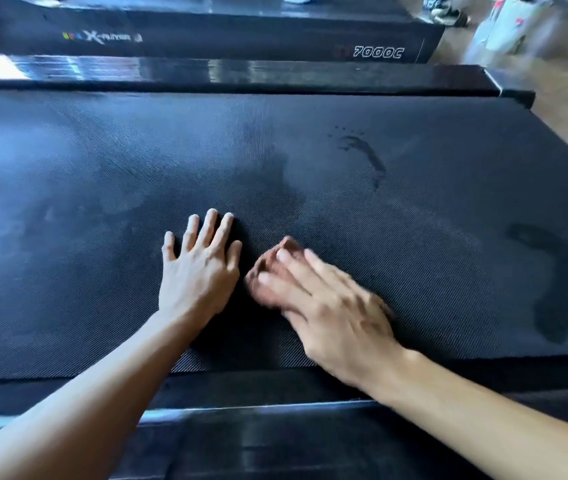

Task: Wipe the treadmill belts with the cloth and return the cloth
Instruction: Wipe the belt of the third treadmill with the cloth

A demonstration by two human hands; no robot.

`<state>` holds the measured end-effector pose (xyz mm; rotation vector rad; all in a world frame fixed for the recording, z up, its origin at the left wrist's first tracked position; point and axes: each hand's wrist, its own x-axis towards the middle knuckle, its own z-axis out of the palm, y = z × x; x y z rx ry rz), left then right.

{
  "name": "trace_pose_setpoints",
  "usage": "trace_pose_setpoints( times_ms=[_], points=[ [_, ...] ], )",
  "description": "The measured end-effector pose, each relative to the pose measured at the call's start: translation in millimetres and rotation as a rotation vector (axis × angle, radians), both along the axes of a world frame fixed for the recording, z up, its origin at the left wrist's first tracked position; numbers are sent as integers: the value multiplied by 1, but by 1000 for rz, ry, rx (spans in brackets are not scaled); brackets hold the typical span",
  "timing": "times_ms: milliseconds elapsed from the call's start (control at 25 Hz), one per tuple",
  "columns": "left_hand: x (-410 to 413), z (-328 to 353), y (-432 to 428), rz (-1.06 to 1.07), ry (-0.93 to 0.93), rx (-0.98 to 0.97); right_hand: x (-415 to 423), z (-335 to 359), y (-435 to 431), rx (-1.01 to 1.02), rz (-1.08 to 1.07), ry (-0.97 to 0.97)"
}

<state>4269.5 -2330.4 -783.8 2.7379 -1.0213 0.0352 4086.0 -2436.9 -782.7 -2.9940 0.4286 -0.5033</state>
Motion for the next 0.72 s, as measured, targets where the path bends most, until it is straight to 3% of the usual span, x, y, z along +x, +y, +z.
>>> trace_pose_setpoints(
  times_ms=[80,240,480,600,720],
  points=[
    [-1,1,1,4,-5,-5,8,7,-21,32,41,31],
    [-2,1,-2,-1,-16,7,79,16,-70,162,-285,128],
    [-2,0,-1,3,-31,10,48,3,-36,77,-88,-34],
    [-2,1,-1,-1,-18,18,101,18,-72,184,-244,90],
    [-1,1,-2,-6,-23,6,109,16,-68,202,-327,57]
  ],
)
